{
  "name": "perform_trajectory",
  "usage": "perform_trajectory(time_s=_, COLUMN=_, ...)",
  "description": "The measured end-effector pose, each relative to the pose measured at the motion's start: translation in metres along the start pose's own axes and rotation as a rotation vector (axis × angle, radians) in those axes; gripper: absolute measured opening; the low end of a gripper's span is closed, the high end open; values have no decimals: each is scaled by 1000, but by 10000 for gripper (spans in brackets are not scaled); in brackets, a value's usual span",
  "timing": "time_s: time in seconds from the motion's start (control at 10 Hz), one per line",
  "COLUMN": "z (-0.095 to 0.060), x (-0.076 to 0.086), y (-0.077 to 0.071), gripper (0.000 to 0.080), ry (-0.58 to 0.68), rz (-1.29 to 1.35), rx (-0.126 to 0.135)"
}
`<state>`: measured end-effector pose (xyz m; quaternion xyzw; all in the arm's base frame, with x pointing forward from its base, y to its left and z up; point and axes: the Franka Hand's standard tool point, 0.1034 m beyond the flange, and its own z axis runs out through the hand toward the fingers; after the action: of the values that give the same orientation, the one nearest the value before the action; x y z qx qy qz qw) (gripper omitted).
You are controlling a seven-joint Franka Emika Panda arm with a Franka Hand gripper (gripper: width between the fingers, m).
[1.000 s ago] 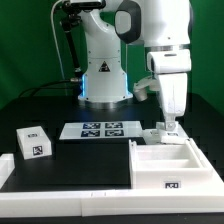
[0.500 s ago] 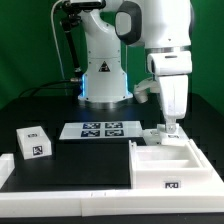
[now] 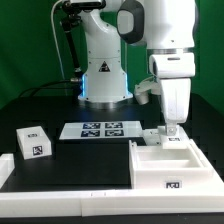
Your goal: Assemble cabinet
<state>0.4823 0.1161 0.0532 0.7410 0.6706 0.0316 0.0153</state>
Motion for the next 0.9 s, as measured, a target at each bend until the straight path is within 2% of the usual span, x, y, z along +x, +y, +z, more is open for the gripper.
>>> perform_trajectory(time_s=0.4, z=0, x=0, y=19, gripper=70, ry=-21, rz=4, rx=20)
perform_trajectory(time_s=0.9, z=-1, x=-1, y=20, gripper=70, ry=-20, rz=-18, rx=20)
